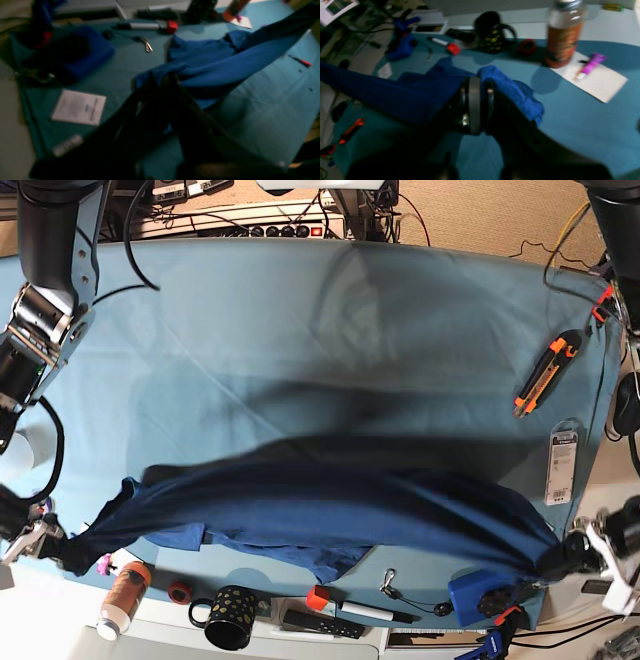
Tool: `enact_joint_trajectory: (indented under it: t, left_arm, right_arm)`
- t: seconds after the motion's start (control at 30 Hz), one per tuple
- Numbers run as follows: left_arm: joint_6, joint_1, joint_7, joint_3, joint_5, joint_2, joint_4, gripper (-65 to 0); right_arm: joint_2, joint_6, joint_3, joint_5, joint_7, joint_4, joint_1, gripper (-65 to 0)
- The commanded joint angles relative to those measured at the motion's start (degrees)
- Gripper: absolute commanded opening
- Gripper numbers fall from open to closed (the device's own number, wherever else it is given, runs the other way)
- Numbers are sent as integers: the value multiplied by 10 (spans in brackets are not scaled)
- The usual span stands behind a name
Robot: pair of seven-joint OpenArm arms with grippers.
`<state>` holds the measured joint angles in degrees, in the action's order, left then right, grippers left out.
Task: Layout the t-shirt on the table in an organized manner, then fold the t-shirt properly
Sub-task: 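Lay the lifted shirt flat by drawing both grippers back across the table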
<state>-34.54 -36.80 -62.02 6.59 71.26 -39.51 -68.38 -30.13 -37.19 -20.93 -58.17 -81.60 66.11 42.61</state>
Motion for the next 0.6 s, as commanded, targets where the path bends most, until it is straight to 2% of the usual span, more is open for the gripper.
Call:
enact_joint_trajectory:
  t: [0.0,0.1,0.3,0.4,0.5,0.57]
  left_arm:
    - [0,-9,6,16,26,-13,-8,-650]
    - [-16,21,-12,49,51,-13,-8,-650]
    - [-16,82,-14,108,73,-13,-8,-650]
    - [-18,107,-17,117,84,-13,-8,-650]
    - [-46,132,-42,117,122,-13,-8,-650]
    - [-48,150,-52,117,137,-13,-8,-650]
  right_arm:
    - [-10,-6,-2,-26,16,11,15,-650]
    - [-10,-7,-2,-52,16,11,-11,-650]
    - [-10,-10,-2,-94,16,11,-75,-650]
    - [-10,-21,-2,-122,16,11,-107,-650]
    - [-10,-21,-2,-145,16,11,-136,-650]
    - [-10,-24,-2,-163,16,11,-154,-650]
